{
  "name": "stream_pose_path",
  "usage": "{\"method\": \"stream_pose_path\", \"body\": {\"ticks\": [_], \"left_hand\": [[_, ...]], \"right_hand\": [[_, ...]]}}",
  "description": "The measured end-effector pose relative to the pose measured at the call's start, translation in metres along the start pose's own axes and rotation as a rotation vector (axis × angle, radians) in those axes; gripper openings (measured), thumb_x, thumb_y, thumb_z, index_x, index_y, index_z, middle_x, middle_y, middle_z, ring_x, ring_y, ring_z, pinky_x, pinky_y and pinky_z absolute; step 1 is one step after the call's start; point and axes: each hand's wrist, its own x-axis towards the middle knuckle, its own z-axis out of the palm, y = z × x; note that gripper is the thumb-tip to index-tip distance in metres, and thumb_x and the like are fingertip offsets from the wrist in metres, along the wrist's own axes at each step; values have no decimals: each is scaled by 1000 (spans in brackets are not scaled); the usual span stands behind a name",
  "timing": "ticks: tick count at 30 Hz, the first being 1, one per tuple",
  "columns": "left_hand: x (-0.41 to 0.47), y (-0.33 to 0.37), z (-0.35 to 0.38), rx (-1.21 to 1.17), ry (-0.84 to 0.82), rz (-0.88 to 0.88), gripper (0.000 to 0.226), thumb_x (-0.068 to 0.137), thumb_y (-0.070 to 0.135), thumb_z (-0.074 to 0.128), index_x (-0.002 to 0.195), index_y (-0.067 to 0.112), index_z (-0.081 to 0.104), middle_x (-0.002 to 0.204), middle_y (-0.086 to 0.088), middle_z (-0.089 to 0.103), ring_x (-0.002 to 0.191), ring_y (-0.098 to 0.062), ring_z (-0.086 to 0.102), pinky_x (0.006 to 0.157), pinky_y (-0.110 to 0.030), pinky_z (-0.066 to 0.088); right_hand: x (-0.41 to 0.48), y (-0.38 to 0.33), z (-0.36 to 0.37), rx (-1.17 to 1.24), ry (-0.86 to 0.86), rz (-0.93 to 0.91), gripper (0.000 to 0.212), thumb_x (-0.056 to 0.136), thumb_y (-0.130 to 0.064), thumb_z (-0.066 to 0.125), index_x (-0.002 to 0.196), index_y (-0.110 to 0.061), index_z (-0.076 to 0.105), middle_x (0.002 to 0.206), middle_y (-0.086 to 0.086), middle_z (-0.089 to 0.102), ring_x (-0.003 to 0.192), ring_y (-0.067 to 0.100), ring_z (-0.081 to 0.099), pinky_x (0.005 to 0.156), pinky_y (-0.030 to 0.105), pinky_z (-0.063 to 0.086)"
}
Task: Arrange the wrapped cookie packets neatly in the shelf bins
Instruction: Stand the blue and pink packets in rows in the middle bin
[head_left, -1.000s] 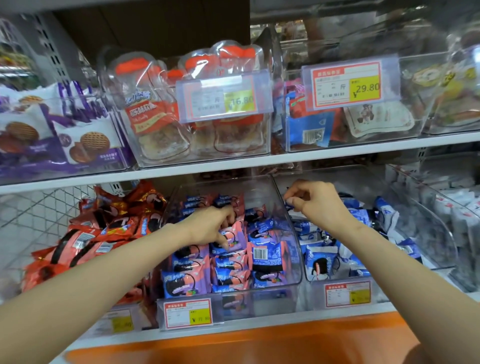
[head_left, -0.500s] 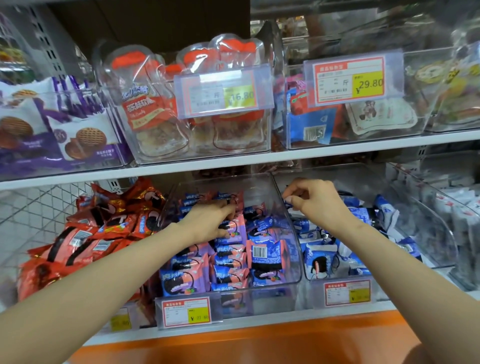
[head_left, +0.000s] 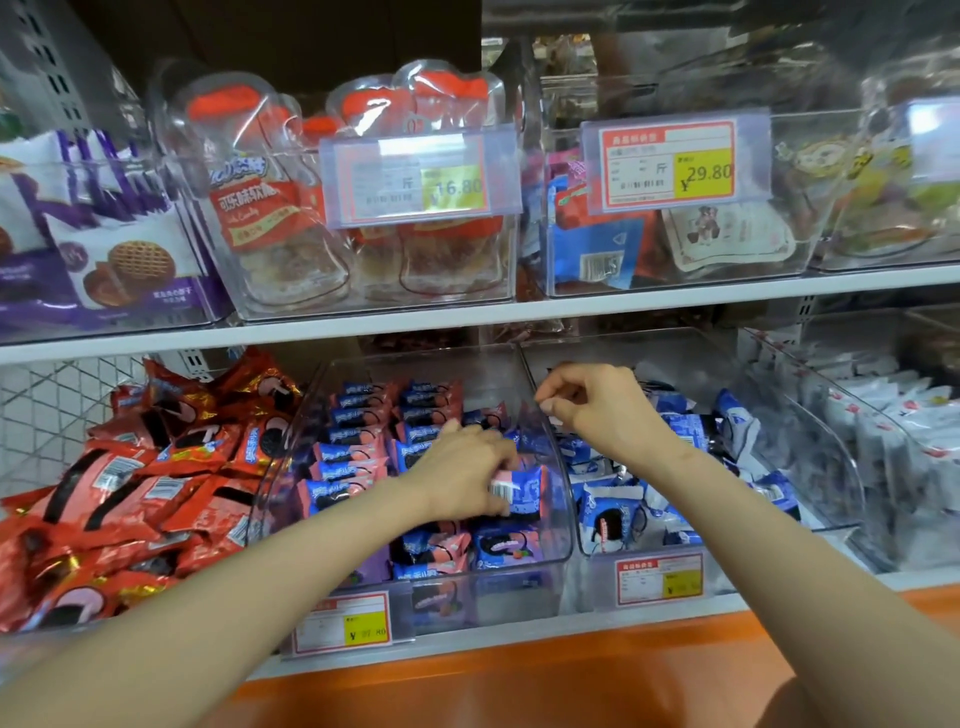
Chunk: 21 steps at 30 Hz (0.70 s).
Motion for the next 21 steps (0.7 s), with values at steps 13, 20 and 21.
{"method": "stream_pose_path", "body": {"ticks": [13,20,21], "left_hand": [[-60,-19,-24,-182,661,63,51,64,32,71,102,19,40,101,5,39,89,-18,43,73,-34,37],[-67,-27,-41,-1089,350,-393,45,85,26,64,122,10,44,96,5,60,83,-2,58,71,-10,46],[-67,-26,-42,-1206,311,-422,39,87,24,61,121,10,47,90,5,62,77,-1,59,68,-12,49]], "right_hand": [[-13,-41,10,757,-458,374,16,87,-14,64,99,-7,57,78,21,66,62,27,68,58,31,59],[-8,-31,6,655,-326,254,34,80,0,69,107,-17,58,74,2,68,62,14,64,64,26,58],[-8,-31,8,654,-348,239,37,79,1,69,109,-17,57,71,0,68,64,15,64,66,28,57]]}}
